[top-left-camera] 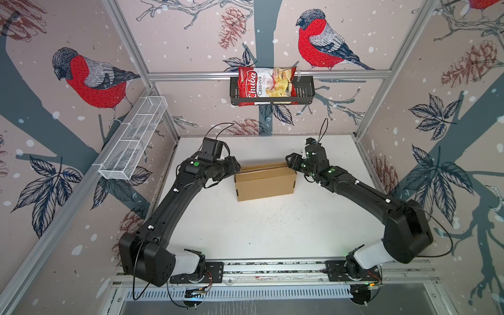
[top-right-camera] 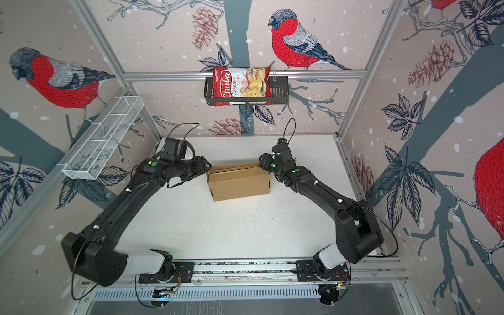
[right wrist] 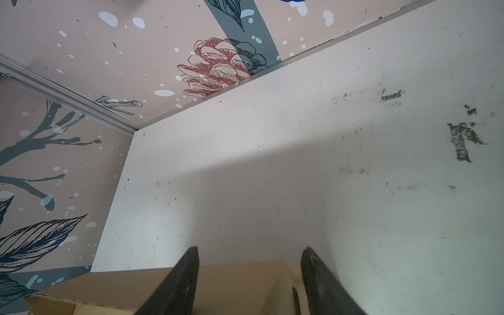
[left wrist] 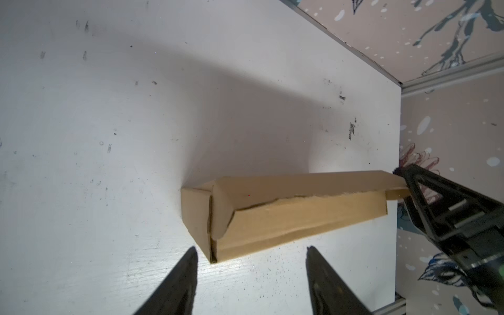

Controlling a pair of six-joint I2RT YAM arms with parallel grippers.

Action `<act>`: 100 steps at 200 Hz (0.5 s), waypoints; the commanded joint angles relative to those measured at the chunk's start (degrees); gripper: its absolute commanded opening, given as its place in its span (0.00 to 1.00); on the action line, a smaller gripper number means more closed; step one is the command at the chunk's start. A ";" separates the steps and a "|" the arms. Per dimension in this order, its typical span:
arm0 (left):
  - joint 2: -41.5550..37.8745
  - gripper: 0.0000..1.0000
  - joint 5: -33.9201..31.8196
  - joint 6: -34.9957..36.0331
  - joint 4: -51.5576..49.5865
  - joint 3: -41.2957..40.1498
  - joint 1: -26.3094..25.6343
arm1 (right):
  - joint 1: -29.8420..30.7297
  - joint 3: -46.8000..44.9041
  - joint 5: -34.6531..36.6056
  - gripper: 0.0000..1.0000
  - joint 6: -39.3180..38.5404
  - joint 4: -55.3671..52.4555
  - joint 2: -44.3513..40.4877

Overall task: Assemble paper box
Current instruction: Fold and tuck the lid into the gap.

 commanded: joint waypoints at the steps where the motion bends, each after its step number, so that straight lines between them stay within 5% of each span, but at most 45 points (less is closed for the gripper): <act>1: 1.05 0.56 0.85 -4.57 5.90 -1.31 0.05 | 0.34 -0.40 0.38 0.60 -1.49 -3.64 0.03; 25: 1.81 0.53 -3.44 -3.82 5.56 -1.26 0.11 | 0.52 -1.08 0.16 0.61 -1.16 -3.41 -0.19; 100: 0.75 0.38 2.96 -8.14 10.95 -6.27 0.02 | 0.74 -1.13 0.19 0.61 -1.05 -3.44 -0.12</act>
